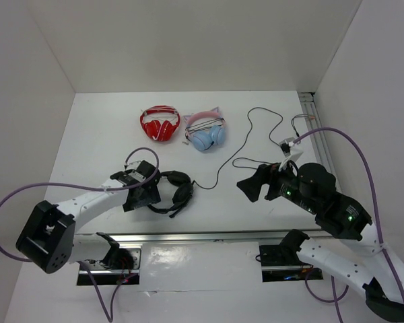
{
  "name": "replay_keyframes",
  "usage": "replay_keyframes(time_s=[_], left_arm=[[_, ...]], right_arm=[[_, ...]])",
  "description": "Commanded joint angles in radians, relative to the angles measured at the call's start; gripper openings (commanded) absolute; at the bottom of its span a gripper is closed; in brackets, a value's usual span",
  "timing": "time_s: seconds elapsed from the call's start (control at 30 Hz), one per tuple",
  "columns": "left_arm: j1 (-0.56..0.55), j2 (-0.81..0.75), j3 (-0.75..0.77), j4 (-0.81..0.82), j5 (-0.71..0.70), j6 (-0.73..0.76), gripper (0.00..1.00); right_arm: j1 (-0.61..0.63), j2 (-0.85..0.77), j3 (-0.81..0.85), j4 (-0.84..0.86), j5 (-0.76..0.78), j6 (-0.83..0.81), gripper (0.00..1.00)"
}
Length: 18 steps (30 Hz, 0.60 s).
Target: Wrap the headphones
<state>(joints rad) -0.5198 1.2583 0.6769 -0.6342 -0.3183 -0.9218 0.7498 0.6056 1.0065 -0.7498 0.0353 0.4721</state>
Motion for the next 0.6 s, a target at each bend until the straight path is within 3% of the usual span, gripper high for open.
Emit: replay_keyframes(time_s=[0.0,0.23,0.3,0.33,0.4,0.43,0.53,0.57], left_arm=[[0.000,0.035,-0.020,0.082,-0.051,-0.060,0.92],[-0.009,0.092,-0.039,0.096,-0.071,-0.089,0.56],[-0.009,0.092,-0.039,0.096,-0.071,-0.089,0.56],[-0.009,0.092,-0.039,0.096,-0.059,-0.089,0.33],[-0.009,0.104,-0.039,0.108,-0.039,-0.089,0.06],[-0.009,0.113,-0.039,0.090,-0.039,-0.089,0.00],[-0.058,0.066,0.045,-0.024,-0.050,-0.098,0.00],[-0.075,0.008,0.077,-0.063,-0.062,-0.098,0.00]], right_arm=[[-0.004,-0.029,-0.041,0.076,-0.028,-0.020,1.00],[-0.004,-0.029,-0.066,0.104,-0.051,-0.009,1.00],[-0.004,-0.029,-0.057,0.104,-0.061,-0.009,1.00],[-0.004,-0.029,-0.057,0.104,-0.061,-0.009,1.00],[-0.004,-0.029,-0.057,0.115,-0.070,0.000,1.00],[-0.004,-0.029,-0.057,0.125,-0.071,0.000,1.00],[-0.004,-0.042,-0.091,0.179,-0.144,-0.015,1.00],[-0.004,-0.055,-0.114,0.269,-0.251,-0.024,1.00]])
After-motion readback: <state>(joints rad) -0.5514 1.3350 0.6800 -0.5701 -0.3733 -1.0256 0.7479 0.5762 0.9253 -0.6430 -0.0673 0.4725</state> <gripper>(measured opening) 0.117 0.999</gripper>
